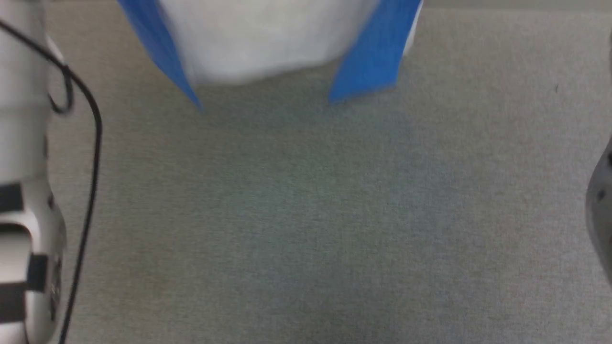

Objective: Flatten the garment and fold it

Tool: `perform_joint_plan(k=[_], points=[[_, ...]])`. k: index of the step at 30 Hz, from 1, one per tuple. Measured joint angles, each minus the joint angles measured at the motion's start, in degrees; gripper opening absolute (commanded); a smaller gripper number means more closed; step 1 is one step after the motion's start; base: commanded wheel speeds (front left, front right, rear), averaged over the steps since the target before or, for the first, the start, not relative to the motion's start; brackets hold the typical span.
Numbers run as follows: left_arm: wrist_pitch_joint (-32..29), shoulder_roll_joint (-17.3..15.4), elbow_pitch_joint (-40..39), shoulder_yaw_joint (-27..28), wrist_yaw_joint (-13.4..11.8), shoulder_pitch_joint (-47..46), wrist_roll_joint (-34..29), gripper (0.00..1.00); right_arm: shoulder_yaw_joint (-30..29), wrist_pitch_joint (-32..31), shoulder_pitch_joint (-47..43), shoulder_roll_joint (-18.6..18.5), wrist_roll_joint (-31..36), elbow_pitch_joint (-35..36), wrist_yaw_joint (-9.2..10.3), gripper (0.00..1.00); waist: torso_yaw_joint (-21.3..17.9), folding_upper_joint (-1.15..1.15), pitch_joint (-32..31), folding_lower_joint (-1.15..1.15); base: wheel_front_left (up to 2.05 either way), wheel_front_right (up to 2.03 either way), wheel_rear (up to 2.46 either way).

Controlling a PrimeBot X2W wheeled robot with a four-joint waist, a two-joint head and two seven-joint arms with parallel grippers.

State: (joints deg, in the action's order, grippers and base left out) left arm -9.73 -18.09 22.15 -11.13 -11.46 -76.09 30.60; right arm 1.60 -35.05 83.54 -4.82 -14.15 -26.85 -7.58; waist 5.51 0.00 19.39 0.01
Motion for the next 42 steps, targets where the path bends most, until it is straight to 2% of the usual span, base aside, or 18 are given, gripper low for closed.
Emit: perform_joint_plan(k=[5, 6, 11, 14, 21, 24, 27, 31, 37, 42], points=[[7.97, 1.52, 3.15, 0.64, 0.48, -8.14, -0.91, 0.00, -3.39, 10.47, 8.23, 1.01, 4.37, -5.19, -0.02, 0.00, -1.41, 0.00, 4.32, 0.00, 0.00, 0.00, 0.00], [10.33, 2.31, 5.09, 0.55, 1.21, -9.21, -0.87, 0.00, -3.11, 12.05, 9.71, 0.87, 5.89, -8.59, -0.02, 0.00, -2.10, 0.00, 6.27, 0.00, 0.00, 0.00, 0.00], [11.62, 2.70, 8.98, 0.90, 2.33, -8.08, 0.07, 0.00, 1.19, 11.34, 9.58, -0.75, 3.90, -13.16, -0.02, 0.00, -2.86, 0.00, 8.38, 0.00, 0.00, 0.00, 0.00], [12.39, 3.58, 11.26, 1.30, 3.59, -5.11, 1.49, 0.00, 5.43, 10.28, 7.51, -3.00, 0.19, -13.69, -0.02, 0.00, -2.81, 0.00, 8.68, 0.00, 0.00, 0.00, 0.00], [15.70, 5.47, 14.89, 1.71, 7.42, 5.01, 4.85, 0.00, 13.68, 10.65, -6.27, -9.79, -10.69, -9.21, -0.03, 0.00, -2.01, 0.00, 5.93, -0.01, 0.00, 0.00, 0.00], [17.36, 5.86, 14.51, 1.56, 9.18, 12.47, 6.12, 0.00, 15.11, 11.95, -16.10, -12.00, -16.17, -5.47, -0.03, 0.00, -1.54, 0.00, 3.18, -0.01, 0.00, 0.00, 0.00], [18.62, 6.01, 12.63, 2.05, 9.83, 21.80, 7.50, 0.00, 15.34, 12.87, -27.01, -12.71, -21.35, -1.52, -0.04, 0.00, -1.11, 0.00, -0.06, -0.01, 0.00, 0.00, 0.00], [18.70, 6.11, 7.99, 2.59, 9.14, 36.13, 8.66, 0.00, 15.32, 13.32, -41.62, -13.35, -24.63, 3.28, -0.05, 0.00, -0.66, 0.00, -4.65, -0.02, 0.00, 0.00, 0.00], [15.57, 7.58, -1.93, 3.19, 4.24, 59.58, 11.60, 0.00, 12.79, 11.76, -61.98, -12.76, -27.26, 9.78, -0.05, 0.00, -0.25, 0.00, -11.58, -0.02, 0.00, 0.00, 0.00], [10.59, 7.62, -6.82, 2.08, 0.75, 72.31, 12.30, 0.00, 10.16, 7.88, -75.12, -11.81, -26.22, 13.67, -0.07, 0.00, -0.04, 0.00, -15.90, -0.02, 0.00, 0.00, 0.00]])
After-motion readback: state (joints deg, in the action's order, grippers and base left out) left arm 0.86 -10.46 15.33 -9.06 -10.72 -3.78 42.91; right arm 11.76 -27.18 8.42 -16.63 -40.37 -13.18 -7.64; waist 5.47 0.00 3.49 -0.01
